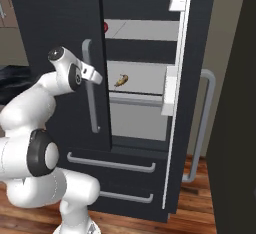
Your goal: Retrieve the pear and banana from the fridge and place them into the bowl on the dining table.
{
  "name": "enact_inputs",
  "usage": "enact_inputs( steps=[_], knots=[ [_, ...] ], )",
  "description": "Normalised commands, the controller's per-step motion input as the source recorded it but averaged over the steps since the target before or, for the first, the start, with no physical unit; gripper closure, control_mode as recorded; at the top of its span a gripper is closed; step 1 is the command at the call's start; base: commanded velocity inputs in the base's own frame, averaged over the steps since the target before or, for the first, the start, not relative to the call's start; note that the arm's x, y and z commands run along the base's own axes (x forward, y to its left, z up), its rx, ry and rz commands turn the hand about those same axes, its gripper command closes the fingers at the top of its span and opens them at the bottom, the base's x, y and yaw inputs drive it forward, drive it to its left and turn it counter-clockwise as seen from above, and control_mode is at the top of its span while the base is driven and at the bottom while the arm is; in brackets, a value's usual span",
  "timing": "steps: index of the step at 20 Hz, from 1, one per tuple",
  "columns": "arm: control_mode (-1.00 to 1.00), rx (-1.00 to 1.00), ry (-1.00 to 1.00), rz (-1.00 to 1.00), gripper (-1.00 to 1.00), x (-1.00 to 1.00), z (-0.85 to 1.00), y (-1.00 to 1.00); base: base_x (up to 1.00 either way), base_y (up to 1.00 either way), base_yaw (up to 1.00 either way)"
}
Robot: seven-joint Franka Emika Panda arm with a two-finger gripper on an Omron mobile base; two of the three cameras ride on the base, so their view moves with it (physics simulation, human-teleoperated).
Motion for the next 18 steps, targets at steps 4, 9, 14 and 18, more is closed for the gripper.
enact_inputs(
  steps=[4, 9, 14, 18],
  knots=[
    [-1.0, 0.0, 0.0, 0.0, -1.0, 0.64, -0.01, 0.0, 0.0, 0.0, 0.0],
    [-1.0, 0.0, 0.0, 0.0, -1.0, 0.58, -0.14, 0.02, 0.0, 0.0, 0.0],
    [-1.0, 0.0, -0.13, 0.0, -1.0, 0.44, -0.41, 0.0, 0.0, 0.0, 0.0],
    [-1.0, -0.07, -0.73, 0.01, -1.0, 0.0, -0.96, 0.03, 0.0, 0.0, 0.0]
  ],
)
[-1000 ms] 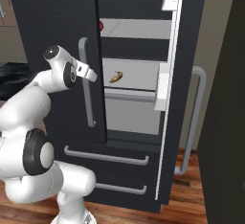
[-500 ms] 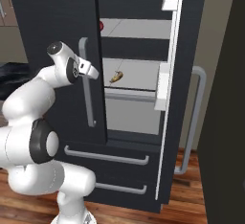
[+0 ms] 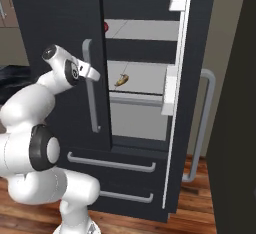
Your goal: Retrieve the pear and banana from the fridge and place them into the bowl on the dining table.
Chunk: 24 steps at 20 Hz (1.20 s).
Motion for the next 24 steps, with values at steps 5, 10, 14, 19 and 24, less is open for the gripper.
enact_inputs(
  steps=[5, 10, 14, 19, 24],
  knots=[
    [-1.0, -0.02, -0.59, 0.0, -1.0, 0.11, -0.61, 0.0, 0.0, 0.0, 0.0],
    [-1.0, 0.03, -0.12, 0.0, -1.0, 0.45, -0.13, -0.16, 0.0, 0.0, 0.0],
    [-1.0, 0.06, 0.0, 0.0, -1.0, 0.56, 0.0, -0.22, 0.0, 0.0, 0.0],
    [-1.0, 0.01, 0.02, 0.0, 1.0, 0.42, 0.0, 0.0, 0.0, 0.0, 0.0],
    [-1.0, 0.0, 0.1, 0.0, 1.0, 0.0, 0.06, 0.0, 0.0, 0.0, 0.0]
  ],
)
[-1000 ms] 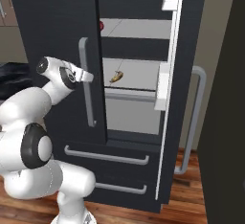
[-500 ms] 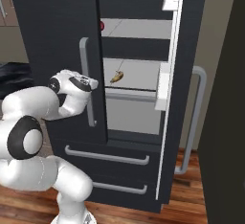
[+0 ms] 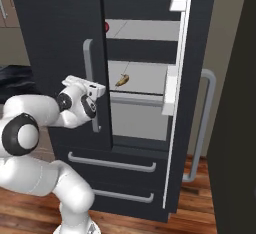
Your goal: Retrieve the pear and banana from the fridge and place them into the bowl on the dining table.
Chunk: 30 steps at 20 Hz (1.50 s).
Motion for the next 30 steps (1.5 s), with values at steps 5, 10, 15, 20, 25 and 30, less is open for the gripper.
enact_inputs(
  steps=[5, 10, 15, 20, 25, 30],
  knots=[
    [-1.0, 0.0, 0.11, 0.0, 1.0, 0.04, 0.18, 0.0, 0.0, 0.0, 0.0],
    [-1.0, -0.03, 0.16, 0.0, 1.0, 0.0, 0.53, 0.05, 0.0, 0.0, 0.0],
    [-1.0, -0.02, 0.29, 0.0, 1.0, -0.26, 0.72, 0.04, 0.0, 0.0, 0.0],
    [-1.0, 0.0, 0.4, 0.0, 1.0, -0.67, 0.5, 0.27, 0.0, 0.0, 0.0],
    [-1.0, 0.0, 0.35, 0.0, 1.0, -0.93, 0.43, 0.4, 0.0, 0.0, 0.0],
    [-1.0, 0.0, 0.19, -0.01, 1.0, -1.0, 0.34, 0.44, 0.0, 0.0, 0.0]
  ],
)
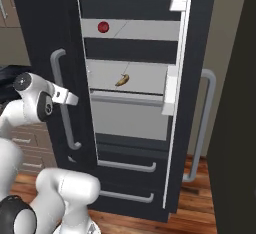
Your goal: Retrieve the pear and banana from the fridge and place them into the bowl on the dining table.
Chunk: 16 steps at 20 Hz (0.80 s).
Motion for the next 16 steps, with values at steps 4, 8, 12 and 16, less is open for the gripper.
enact_inputs(
  steps=[4, 8, 12, 16],
  knots=[
    [-1.0, -0.06, 0.1, 0.0, 1.0, -0.93, 0.36, 0.69, 0.0, 0.0, 0.0],
    [-1.0, -0.05, 0.0, 0.0, 1.0, -0.72, 0.5, 0.45, 0.0, 0.0, 0.0],
    [-1.0, -0.01, -0.06, 0.0, -1.0, -0.9, 0.84, 0.07, 0.0, 0.0, 0.0],
    [-1.0, 0.0, -0.19, 0.0, -1.0, -1.0, 0.95, -0.06, 0.0, 0.0, 0.0]
  ],
)
